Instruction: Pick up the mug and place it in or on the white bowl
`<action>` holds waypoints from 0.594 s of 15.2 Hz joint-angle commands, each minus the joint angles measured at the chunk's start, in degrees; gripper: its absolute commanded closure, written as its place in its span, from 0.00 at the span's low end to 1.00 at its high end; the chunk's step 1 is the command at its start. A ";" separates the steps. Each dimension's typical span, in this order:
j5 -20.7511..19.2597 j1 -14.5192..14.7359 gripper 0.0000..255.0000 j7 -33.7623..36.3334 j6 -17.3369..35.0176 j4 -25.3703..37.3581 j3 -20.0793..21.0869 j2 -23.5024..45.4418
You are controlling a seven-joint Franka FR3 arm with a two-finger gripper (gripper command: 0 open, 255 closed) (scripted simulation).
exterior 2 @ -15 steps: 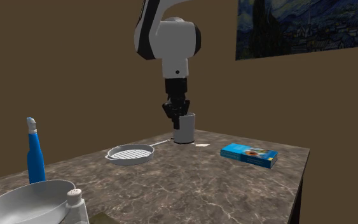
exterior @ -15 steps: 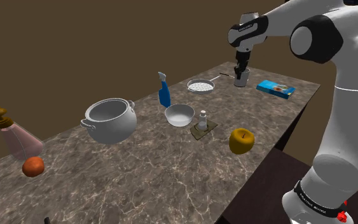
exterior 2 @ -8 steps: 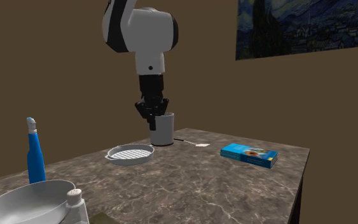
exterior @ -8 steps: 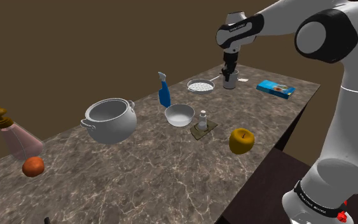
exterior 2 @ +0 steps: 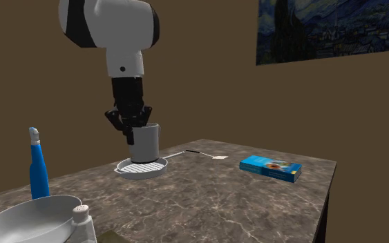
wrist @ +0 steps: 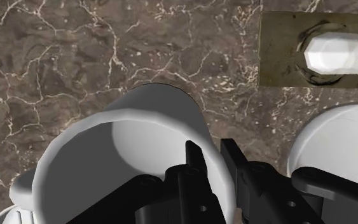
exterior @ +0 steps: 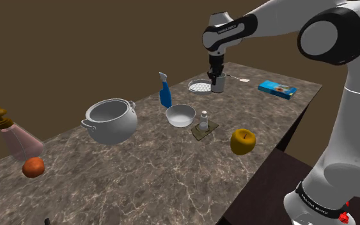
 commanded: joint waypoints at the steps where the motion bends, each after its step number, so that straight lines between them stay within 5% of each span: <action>1: -0.24 1.62 1.00 2.69 -0.56 0.63 0.91 0.17; 9: -0.54 7.46 1.00 12.13 -3.50 6.10 4.37 3.21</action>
